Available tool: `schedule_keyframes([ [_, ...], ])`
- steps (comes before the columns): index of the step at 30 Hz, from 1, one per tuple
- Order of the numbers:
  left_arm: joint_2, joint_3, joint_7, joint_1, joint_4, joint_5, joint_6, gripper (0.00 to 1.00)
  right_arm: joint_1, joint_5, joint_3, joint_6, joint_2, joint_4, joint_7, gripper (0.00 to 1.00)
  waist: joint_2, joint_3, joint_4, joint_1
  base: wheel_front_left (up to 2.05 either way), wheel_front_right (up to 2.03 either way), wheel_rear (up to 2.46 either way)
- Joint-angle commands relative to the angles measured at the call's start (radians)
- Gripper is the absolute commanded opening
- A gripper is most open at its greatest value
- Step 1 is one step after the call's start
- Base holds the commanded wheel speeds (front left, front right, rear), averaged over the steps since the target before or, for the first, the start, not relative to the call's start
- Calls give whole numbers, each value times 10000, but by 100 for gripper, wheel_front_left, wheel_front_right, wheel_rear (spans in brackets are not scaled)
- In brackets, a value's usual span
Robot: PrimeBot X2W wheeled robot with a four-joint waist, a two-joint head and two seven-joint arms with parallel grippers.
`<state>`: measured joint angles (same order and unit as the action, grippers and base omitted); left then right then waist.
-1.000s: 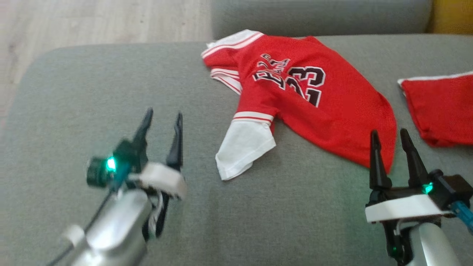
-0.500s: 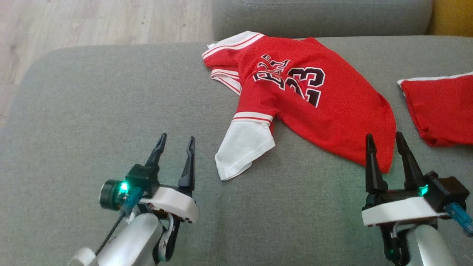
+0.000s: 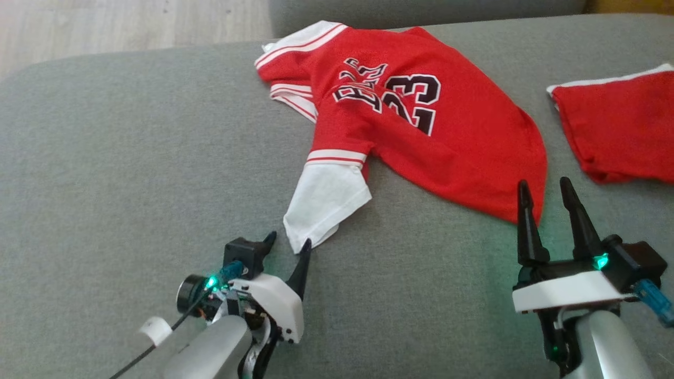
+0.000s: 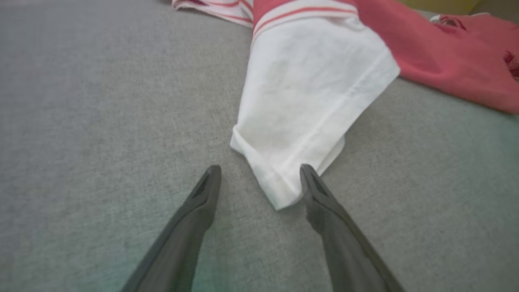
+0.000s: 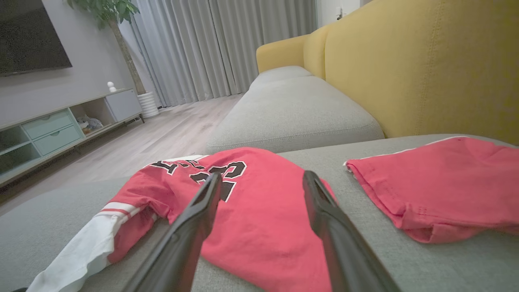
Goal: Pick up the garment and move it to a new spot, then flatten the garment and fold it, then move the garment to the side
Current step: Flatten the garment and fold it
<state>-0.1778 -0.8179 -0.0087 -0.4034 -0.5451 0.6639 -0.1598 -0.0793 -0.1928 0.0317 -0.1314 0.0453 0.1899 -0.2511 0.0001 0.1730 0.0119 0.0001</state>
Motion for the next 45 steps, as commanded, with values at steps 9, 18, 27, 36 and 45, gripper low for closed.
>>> schedule_keyframes([
  [9, -62, 493, 304, -583, -107, 299, -238, 100, -376, -116, 266, 7, 49, -265, -107, 100, -1, 180, -357, -1, 0, 0, 0],
  [18, 44, 647, 78, -515, -112, 654, 61, 0, -404, -129, 232, 7, 49, -170, -107, 100, -1, 100, -446, -1, 0, 0, 0],
  [27, 47, 1148, -1391, -475, 398, 769, 247, 0, -289, 70, 64, 7, 49, 191, -107, 100, -1, -228, -189, -1, 0, 0, 0],
  [36, -62, 1912, -2470, -483, 1469, 399, 337, 0, -899, 593, -1206, 7, 49, 2242, 1180, 100, -1, -391, 201, -1, 0, 0, 0],
  [45, 176, 2637, -2527, -85, 2602, -679, 553, 0, -1705, 98, -1284, 7, 49, 4279, 1489, 100, -1, -315, 414, -1, 0, 0, 0],
])
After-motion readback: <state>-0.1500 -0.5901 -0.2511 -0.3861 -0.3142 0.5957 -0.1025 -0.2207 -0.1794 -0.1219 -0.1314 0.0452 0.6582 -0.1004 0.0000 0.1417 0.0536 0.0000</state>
